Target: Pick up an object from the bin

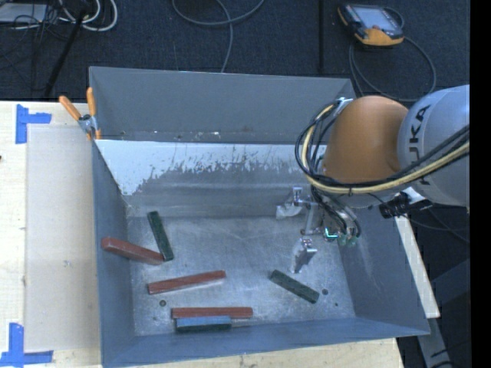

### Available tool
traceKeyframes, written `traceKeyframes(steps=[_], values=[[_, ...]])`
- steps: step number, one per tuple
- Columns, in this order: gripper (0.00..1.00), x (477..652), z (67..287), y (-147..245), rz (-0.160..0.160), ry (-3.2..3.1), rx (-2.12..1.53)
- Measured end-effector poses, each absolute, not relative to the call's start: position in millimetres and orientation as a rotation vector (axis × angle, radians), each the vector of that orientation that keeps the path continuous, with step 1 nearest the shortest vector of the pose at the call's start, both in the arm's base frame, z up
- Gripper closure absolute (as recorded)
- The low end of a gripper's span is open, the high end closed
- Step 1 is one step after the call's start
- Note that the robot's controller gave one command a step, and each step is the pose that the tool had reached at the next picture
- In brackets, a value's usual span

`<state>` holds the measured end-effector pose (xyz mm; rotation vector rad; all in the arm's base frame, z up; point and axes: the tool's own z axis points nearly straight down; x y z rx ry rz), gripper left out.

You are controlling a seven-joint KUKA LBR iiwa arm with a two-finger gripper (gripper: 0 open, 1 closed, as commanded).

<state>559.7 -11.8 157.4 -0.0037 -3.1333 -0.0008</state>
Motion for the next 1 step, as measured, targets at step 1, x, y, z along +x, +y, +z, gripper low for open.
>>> traceKeyframes(steps=[1], values=[[0.0,561.5,161.1,-11.8,0.0,-3.14,-0.003]])
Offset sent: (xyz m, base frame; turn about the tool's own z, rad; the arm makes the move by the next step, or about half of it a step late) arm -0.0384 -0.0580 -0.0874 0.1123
